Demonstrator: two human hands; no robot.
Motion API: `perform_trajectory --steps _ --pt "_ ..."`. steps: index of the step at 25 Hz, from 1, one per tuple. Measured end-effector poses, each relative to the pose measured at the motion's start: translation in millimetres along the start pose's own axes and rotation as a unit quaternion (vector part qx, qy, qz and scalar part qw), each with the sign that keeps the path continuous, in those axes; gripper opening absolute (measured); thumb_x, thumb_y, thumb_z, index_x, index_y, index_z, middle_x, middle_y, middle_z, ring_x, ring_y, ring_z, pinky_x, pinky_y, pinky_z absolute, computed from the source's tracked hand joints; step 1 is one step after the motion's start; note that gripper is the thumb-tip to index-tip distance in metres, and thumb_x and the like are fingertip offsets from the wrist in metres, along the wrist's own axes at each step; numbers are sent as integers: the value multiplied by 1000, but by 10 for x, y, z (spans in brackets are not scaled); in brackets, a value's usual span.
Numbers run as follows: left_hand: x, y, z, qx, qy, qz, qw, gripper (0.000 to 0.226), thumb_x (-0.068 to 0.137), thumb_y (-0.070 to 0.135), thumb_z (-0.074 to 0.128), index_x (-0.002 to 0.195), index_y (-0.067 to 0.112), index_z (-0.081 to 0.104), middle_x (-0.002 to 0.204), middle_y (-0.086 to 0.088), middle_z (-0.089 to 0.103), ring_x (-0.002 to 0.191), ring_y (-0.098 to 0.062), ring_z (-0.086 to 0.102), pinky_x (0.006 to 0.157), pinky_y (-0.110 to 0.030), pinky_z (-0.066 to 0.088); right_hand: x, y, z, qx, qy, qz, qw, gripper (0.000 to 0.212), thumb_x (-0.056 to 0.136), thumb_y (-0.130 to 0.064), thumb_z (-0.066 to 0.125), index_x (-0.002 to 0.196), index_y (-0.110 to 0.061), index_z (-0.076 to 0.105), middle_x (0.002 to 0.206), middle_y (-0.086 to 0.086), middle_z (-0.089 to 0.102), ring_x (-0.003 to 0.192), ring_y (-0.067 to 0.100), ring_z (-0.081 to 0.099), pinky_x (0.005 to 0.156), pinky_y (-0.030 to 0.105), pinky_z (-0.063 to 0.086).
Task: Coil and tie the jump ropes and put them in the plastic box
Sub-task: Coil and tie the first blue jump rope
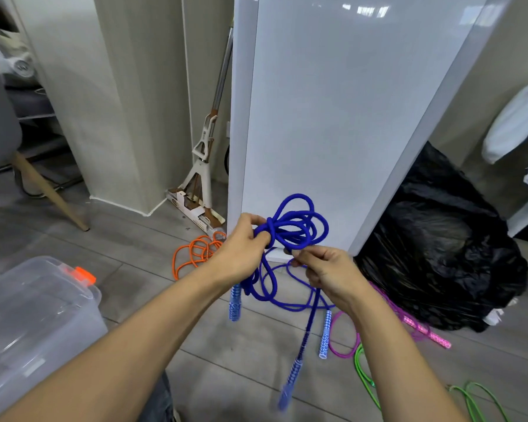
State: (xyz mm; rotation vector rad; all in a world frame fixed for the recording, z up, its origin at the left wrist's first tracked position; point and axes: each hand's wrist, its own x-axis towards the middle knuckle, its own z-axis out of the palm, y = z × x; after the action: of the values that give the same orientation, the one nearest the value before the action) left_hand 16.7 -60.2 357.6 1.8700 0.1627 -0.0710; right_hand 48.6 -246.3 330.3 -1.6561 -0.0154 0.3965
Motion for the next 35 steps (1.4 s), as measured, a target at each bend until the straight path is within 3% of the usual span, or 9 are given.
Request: perform_trajectory --steps 4,7,10,15,20,26,29,32,35 --pt "24 -25 -63 -1 56 42 998 23 102 13 46 121 26 42 101 -5 62 81 -13 58 67 -25 51 -78 -25 225 -103 3 -53 993 21 101 -20 57 106 -18 77 67 -1 59 45 7 34 46 19 31" --pt "68 -96 -72 64 143 84 984 21 100 7 44 118 17 41 94 -2 58 71 -12 54 52 -15 39 -209 -50 411 -320 5 -156 935 21 102 -25 51 99 -23 72 63 -5 55 57 12 45 56 26 45" --pt "213 -194 -152 128 206 104 964 20 95 1 44 111 11 40 95 -11 59 76 -24 57 55 -21 39 -335 -180 513 -476 -8 -238 846 21 102 -28 45 101 -22 66 77 0 61 75 22 55 69 41 51" --pt "376 -300 -142 352 206 124 905 23 91 2 52 109 12 43 97 -15 61 84 -35 56 68 -41 40 -504 -414 471 -536 -16 -303 788 21 102 -32 48 99 -19 65 88 -1 65 84 24 57 73 40 48" --pt "198 -194 -160 407 -54 229 883 25 90 15 62 107 32 54 92 11 68 89 -19 62 82 -35 48 -439 -490 20 -363 88 -308 875 6 91 -31 71 88 -27 74 82 -10 69 75 10 60 71 28 49" --pt "-183 102 -75 4 -253 158 955 26 84 -6 66 100 14 65 96 -18 73 77 -31 64 75 -41 55 -324 -420 -303 -105 7 -146 984 10 79 -30 81 78 -20 80 64 -4 66 63 15 52 64 26 45" --pt "-192 155 -65 -88 -203 131 966 26 88 -9 63 98 14 62 88 -23 71 69 -19 59 66 -27 52 -276 -342 -370 -81 -56 -110 989 13 67 -29 84 76 -22 80 70 0 69 67 20 58 64 32 51" --pt "-44 93 -104 -116 -51 80 989 19 91 2 66 101 17 60 86 -9 76 70 -17 64 71 -34 56 -234 -274 -215 -69 -60 -78 993 11 90 -17 68 87 -16 79 60 -1 52 49 13 32 44 22 25" --pt "71 -22 -103 -48 85 55 994 18 88 10 70 97 20 58 80 -9 72 64 -19 59 64 -39 51 -248 -233 30 -125 -113 -31 985 24 103 -18 53 113 -13 75 63 2 47 46 12 30 44 21 25"
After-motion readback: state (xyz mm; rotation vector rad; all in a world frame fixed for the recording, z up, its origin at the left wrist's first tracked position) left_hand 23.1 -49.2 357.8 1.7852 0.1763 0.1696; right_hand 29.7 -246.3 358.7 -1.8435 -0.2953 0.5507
